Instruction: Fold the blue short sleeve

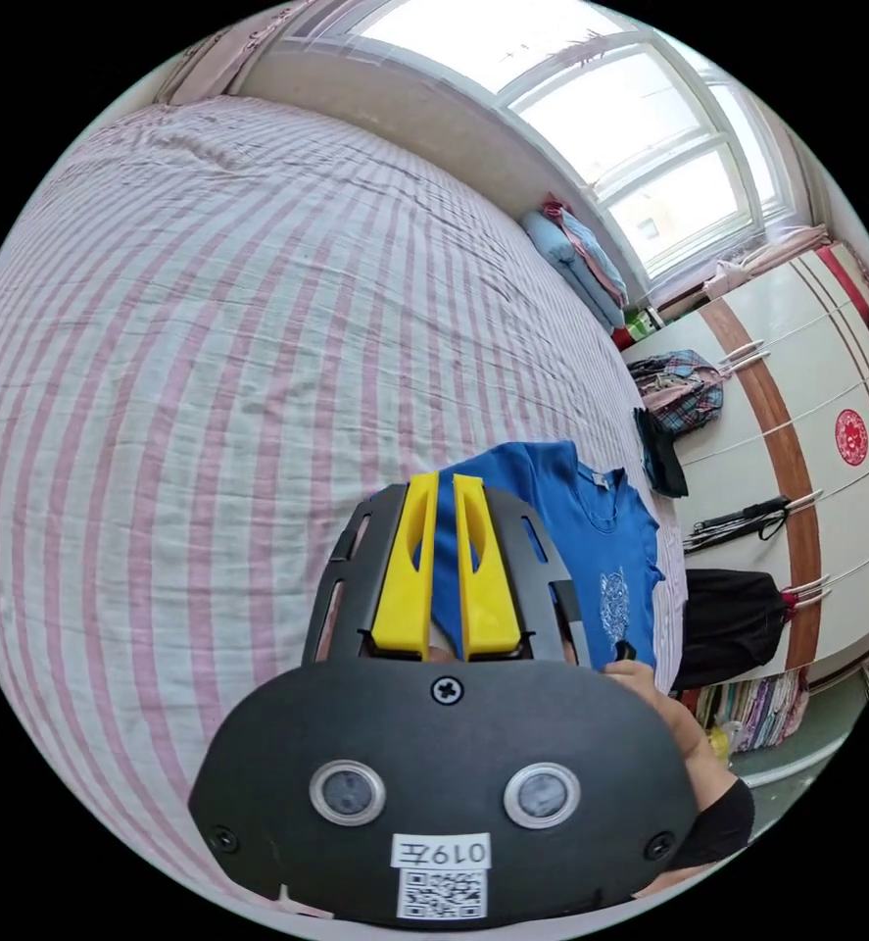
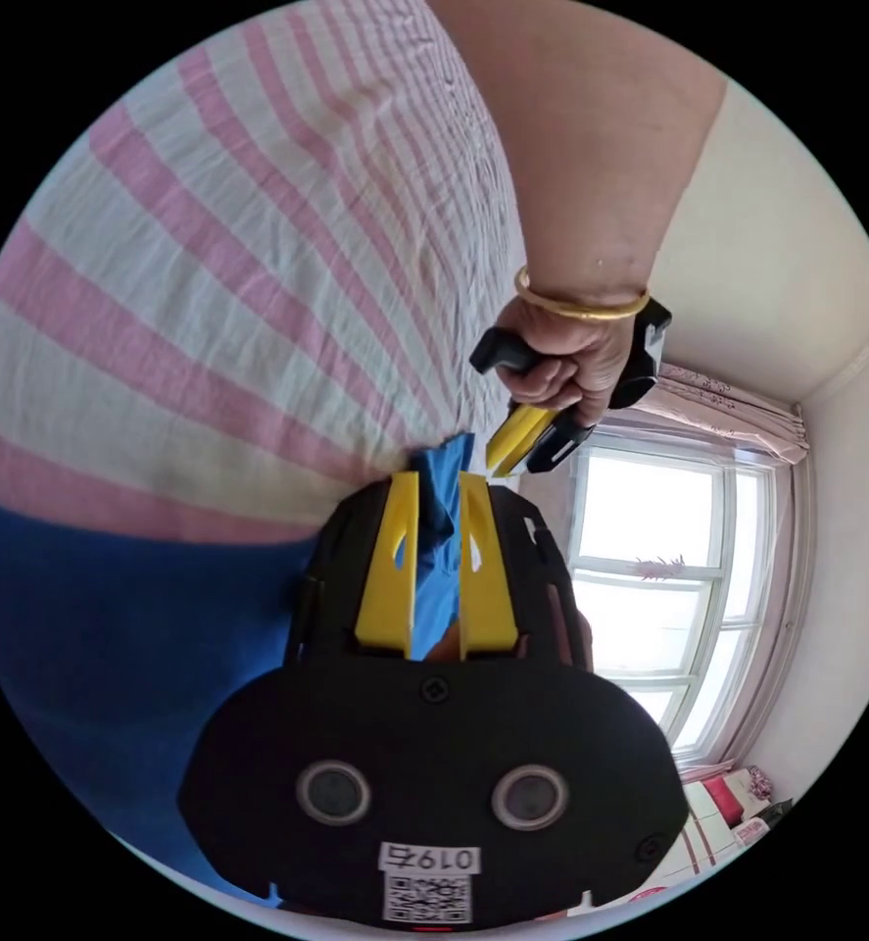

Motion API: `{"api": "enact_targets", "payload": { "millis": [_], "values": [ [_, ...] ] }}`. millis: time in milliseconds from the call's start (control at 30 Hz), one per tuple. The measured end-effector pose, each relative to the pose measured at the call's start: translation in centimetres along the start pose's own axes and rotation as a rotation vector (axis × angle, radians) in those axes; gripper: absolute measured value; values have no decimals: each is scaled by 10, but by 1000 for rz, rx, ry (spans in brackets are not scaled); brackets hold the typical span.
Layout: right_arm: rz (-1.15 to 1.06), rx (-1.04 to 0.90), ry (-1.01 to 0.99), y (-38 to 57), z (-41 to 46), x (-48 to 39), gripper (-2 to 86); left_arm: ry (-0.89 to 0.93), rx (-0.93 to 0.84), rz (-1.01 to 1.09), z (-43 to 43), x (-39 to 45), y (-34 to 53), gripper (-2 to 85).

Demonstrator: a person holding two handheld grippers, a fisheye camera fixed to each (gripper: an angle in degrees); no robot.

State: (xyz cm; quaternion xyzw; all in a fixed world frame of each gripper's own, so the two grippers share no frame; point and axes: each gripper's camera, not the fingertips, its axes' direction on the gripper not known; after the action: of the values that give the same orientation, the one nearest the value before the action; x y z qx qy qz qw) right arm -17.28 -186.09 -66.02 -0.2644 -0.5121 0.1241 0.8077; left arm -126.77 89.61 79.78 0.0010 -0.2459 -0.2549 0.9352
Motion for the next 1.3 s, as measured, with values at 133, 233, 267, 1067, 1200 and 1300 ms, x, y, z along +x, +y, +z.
{"api": "enact_targets", "payload": {
  "millis": [133,233,267,1067,1200,1300],
  "values": [
    [10,5,2,-6,-10,-12,18,-141,32,114,-2,18,-38,35],
    [29,17,-20,-6,-16,-15,8,-97,-72,332,-1,41,-66,62],
    [34,20,-28,-6,-17,-15,7,-125,-131,414,2,49,-75,70],
    [173,26,-113,23,-38,-21,7,-257,-299,448,41,88,-144,9],
    [110,17,-10,32,-47,-33,42,-233,-299,409,37,90,-142,10],
    [68,20,56,41,-57,-39,65,-244,-292,400,30,96,-135,11]
  ]
}}
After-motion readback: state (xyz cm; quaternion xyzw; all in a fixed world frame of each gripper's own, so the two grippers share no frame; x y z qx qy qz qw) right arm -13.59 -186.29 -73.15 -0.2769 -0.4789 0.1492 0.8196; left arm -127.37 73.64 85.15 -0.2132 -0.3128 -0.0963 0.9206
